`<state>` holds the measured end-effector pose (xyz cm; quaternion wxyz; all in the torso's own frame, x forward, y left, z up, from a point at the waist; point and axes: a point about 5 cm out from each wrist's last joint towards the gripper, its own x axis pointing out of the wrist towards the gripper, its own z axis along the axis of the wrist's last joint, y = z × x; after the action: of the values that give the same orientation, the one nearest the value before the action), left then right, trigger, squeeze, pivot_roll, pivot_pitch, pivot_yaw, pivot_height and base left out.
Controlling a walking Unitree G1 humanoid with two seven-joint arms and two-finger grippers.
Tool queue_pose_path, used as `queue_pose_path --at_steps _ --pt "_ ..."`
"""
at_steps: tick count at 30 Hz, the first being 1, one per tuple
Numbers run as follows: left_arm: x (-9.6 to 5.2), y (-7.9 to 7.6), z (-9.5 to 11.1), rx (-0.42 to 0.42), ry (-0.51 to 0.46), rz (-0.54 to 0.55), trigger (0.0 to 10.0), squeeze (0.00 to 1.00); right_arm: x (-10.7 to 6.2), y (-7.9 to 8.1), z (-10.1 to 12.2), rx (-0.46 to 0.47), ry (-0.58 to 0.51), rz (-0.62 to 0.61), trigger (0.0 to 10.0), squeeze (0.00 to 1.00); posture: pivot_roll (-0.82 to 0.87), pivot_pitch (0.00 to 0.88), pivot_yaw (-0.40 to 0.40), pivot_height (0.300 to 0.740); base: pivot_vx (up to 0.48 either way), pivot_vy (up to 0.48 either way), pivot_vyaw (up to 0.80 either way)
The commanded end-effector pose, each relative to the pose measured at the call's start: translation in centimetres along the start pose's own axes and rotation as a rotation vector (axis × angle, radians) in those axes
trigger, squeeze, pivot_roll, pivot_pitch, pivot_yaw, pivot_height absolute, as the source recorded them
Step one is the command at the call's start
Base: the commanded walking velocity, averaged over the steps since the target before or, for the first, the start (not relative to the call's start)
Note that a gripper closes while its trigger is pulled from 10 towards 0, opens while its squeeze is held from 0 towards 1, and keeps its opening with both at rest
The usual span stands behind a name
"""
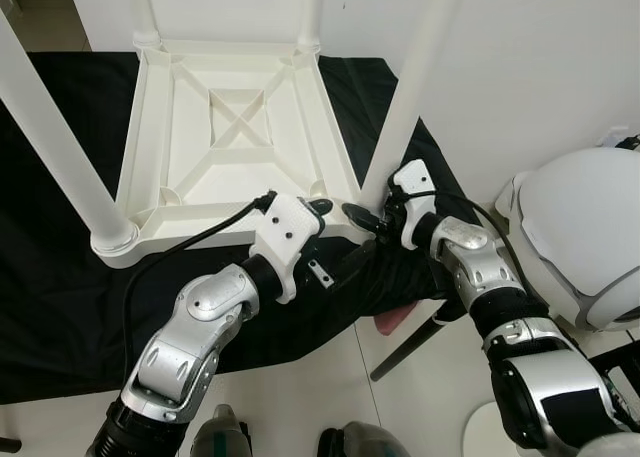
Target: Building children table
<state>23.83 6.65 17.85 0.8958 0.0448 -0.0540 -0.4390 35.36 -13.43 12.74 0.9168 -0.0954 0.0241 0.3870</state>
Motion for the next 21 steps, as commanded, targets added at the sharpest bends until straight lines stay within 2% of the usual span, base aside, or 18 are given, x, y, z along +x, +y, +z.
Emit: queue_pose_path --at_steps 1,4,5,7,9,10,12,19,20,21 --pt "0.0 -0.1 0.3 -0.001 -0.007 -0.004 10.0 0.00 -0.1 -0.1 -0.3 0.010 0.012 -0.007 0.0 0.00 0.05 0.015 -0.061 0.740 0.000 0.000 0.00" --pt "0.0 -0.1 0.3 -0.001 -0.008 -0.006 10.0 0.00 -0.1 -0.3 -0.1 0.008 0.010 -0.066 0.0 0.00 0.03 0.014 -0.053 0.740 0.000 0.000 0.00" --pt "0.0 -0.1 0.3 -0.002 -0.008 -0.006 10.0 0.00 -0.1 -0.3 -0.1 0.020 0.014 -0.115 10.0 0.00 0.03 0.017 -0.059 0.740 0.000 0.000 0.00" --pt "0.0 -0.1 0.3 -0.002 -0.008 -0.006 10.0 0.00 0.0 -0.3 -0.1 0.030 0.018 -0.148 10.0 0.00 0.03 0.017 -0.059 0.740 0.000 0.000 0.00" --pt "0.1 -0.2 0.3 -0.005 -0.009 -0.007 10.0 0.00 0.3 0.0 -0.2 0.065 0.030 -0.233 10.0 0.00 0.03 0.020 -0.060 0.740 0.000 0.000 0.00" --pt "0.2 -0.3 0.2 -0.009 -0.010 -0.009 10.0 0.00 0.6 0.4 0.0 0.156 0.011 -0.326 10.0 0.00 0.03 0.021 -0.060 0.740 0.000 0.000 0.00" --pt "0.2 -0.4 0.2 -0.010 -0.011 -0.010 10.0 0.00 0.7 0.6 0.1 0.209 0.003 -0.371 10.0 0.00 0.03 0.021 -0.060 0.740 0.000 0.000 0.00" --pt "0.4 -0.4 0.1 -0.013 -0.011 -0.020 10.0 0.00 2.0 2.6 1.2 0.258 -0.030 -0.576 10.0 0.00 0.01 0.019 -0.057 0.740 0.000 0.000 0.00" --pt "0.4 -0.4 0.1 -0.013 -0.011 -0.020 10.0 0.00 2.0 2.6 1.2 0.258 -0.030 -0.576 10.0 0.00 0.01 0.019 -0.057 0.740 0.000 0.000 0.00" --pt "0.5 -0.4 0.1 -0.011 -0.011 -0.022 10.0 0.00 2.4 3.3 1.6 0.251 -0.040 -0.613 10.0 0.00 0.00 0.018 -0.057 0.740 0.000 0.000 0.00"
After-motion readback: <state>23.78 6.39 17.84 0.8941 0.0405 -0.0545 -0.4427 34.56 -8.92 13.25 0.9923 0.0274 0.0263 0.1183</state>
